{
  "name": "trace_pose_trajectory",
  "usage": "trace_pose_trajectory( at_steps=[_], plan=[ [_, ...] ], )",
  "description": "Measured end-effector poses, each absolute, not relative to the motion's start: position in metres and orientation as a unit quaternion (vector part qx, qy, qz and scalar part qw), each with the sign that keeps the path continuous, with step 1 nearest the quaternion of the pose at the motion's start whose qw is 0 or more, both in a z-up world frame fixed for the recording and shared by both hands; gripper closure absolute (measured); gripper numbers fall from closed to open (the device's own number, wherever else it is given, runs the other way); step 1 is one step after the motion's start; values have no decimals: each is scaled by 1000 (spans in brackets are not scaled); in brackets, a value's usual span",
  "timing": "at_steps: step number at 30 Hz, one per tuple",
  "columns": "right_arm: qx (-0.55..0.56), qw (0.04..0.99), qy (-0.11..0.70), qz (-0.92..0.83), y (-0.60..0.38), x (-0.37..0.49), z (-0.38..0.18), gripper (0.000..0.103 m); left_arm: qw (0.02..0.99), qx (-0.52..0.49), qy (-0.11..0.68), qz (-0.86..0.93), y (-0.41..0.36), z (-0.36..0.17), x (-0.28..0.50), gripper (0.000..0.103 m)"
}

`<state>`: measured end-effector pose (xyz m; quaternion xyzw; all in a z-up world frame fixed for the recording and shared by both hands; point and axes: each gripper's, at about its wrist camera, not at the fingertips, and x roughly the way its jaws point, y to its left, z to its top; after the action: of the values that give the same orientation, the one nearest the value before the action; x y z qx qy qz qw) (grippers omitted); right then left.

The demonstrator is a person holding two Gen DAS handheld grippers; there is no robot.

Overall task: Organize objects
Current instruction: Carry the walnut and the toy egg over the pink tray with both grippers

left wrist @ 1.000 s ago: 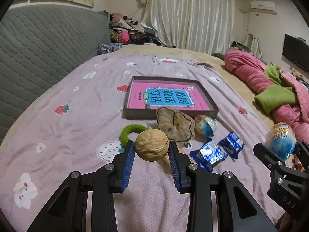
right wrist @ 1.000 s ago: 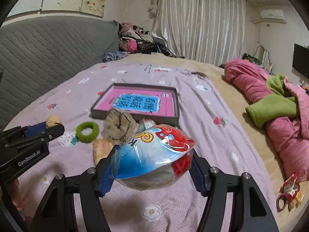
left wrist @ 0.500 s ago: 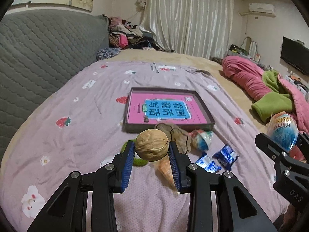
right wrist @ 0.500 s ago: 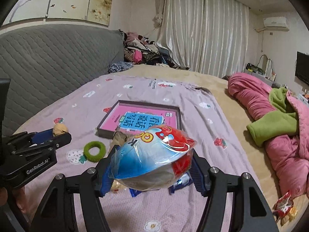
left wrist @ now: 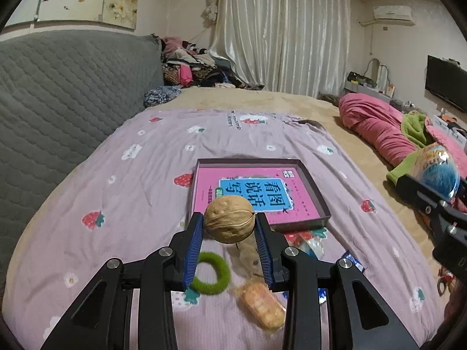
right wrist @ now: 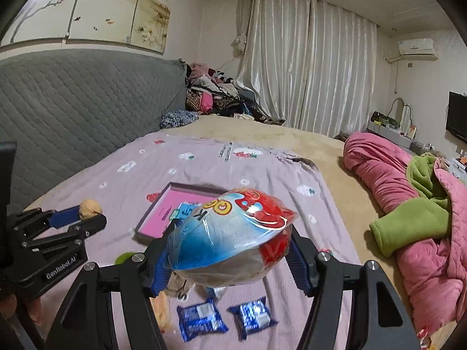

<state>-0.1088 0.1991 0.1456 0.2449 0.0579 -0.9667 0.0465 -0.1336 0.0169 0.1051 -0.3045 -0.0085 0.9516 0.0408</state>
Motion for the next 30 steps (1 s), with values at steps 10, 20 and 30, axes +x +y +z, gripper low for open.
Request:
trace_pose_trajectory(
  at_steps=[10,20,30],
  plan=[
    [237,54,69,-967,197,-155,146,37,46,-304,7,952,35,106,-185,67],
    [250,55,88,-963,195,-226,133,37,54,-317,-7,947,39,101,-254,67],
    [274,61,84,-956,199,-297,94,37,50,-323,-12,945,36,70,-319,67]
  ],
)
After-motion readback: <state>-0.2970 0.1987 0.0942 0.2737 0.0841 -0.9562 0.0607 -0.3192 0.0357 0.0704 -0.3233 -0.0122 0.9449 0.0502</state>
